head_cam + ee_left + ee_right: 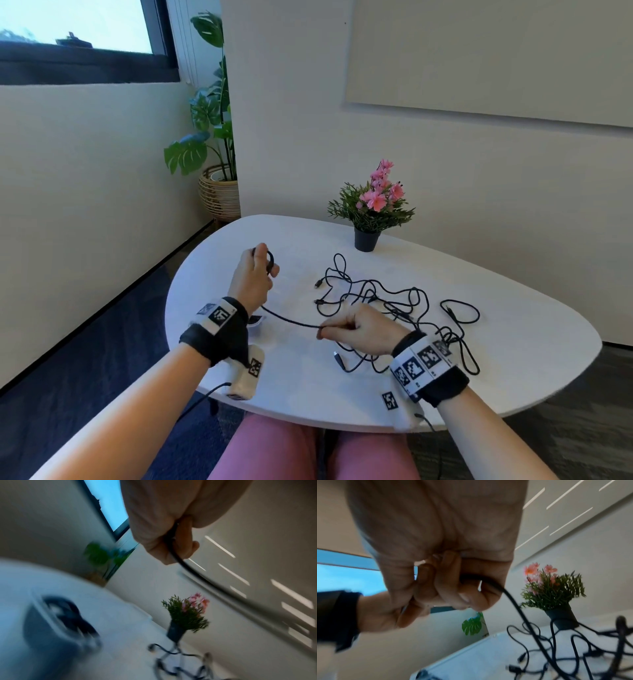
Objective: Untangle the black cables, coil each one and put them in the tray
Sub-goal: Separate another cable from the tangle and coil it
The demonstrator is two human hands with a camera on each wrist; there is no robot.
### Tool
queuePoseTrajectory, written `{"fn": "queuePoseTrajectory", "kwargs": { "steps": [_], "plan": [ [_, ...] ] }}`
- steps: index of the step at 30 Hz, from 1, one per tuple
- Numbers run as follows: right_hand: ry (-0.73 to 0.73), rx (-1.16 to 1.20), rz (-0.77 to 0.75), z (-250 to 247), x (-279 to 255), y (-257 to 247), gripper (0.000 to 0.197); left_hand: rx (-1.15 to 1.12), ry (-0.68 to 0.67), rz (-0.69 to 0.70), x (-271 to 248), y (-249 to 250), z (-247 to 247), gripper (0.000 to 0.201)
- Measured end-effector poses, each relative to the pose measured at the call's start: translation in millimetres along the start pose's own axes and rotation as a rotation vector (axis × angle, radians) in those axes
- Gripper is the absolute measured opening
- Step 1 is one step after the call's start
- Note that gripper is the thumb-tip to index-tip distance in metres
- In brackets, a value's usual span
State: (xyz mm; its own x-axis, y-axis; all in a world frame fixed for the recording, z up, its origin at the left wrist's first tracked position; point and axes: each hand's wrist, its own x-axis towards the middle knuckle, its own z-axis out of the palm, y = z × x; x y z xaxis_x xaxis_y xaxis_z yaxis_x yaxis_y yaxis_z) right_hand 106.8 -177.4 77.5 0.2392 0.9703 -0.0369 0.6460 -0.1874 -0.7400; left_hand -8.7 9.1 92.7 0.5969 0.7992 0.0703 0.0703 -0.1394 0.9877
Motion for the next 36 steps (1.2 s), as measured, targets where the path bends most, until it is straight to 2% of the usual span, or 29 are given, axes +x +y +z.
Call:
{"fn": "queuePoseTrajectory", "kwargs": {
  "steps": [2, 5, 7, 9, 12, 14, 15, 17, 21, 24, 27, 30, 33, 36],
  "plan": [
    [0.07, 0.012, -0.043, -15, -1, -6, 0.016, 0.398, -0.059, 0.159, -3, -4, 0, 0.039],
    [0.217, 0.075, -0.095, -32, 3, -13, 0.014, 0.706, -0.27, 0.217, -16, -6, 8, 0.056],
    [0.335, 0.09, -0.13, -38, 8, -15, 0.012, 0.718, -0.397, 0.224, -23, -5, 14, 0.068],
    [0.438, 0.135, -0.122, -40, 13, -10, 0.008, 0.584, -0.499, 0.208, -30, -3, 17, 0.071],
    [0.561, 0.267, -0.063, -39, 21, 3, 0.004, 0.439, -0.559, 0.199, -35, -1, 17, 0.047],
    [0.605, 0.319, -0.053, -36, 24, 7, 0.002, 0.37, -0.554, 0.181, -34, 1, 17, 0.03],
    [0.611, 0.332, -0.047, -33, 25, 9, 0.003, 0.282, -0.551, 0.178, -34, 3, 17, 0.027],
    [0.607, 0.36, -0.023, -24, 27, 13, 0.011, 0.053, -0.491, 0.16, -35, 8, 17, 0.03],
    [0.544, 0.413, 0.043, -3, 30, 20, 0.022, -0.51, -0.311, -0.06, -25, 7, 16, 0.04],
    [0.366, 0.345, 0.045, 14, 26, 17, 0.024, -0.685, -0.202, -0.12, -12, 10, 13, 0.047],
    [0.176, 0.17, -0.008, 24, 21, 11, 0.023, -0.721, -0.116, -0.147, -8, 13, 9, 0.042],
    [0.109, 0.076, -0.059, 22, 19, 1, 0.022, -0.656, -0.012, -0.179, -9, 14, 4, 0.036],
    [0.102, 0.04, -0.09, 9, 16, -11, 0.019, -0.338, 0.035, -0.144, -7, 10, -2, 0.035],
    [0.152, 0.045, -0.163, -6, 14, -24, 0.014, 0.062, -0.081, -0.066, -8, 0, -2, 0.037]
  ]
}}
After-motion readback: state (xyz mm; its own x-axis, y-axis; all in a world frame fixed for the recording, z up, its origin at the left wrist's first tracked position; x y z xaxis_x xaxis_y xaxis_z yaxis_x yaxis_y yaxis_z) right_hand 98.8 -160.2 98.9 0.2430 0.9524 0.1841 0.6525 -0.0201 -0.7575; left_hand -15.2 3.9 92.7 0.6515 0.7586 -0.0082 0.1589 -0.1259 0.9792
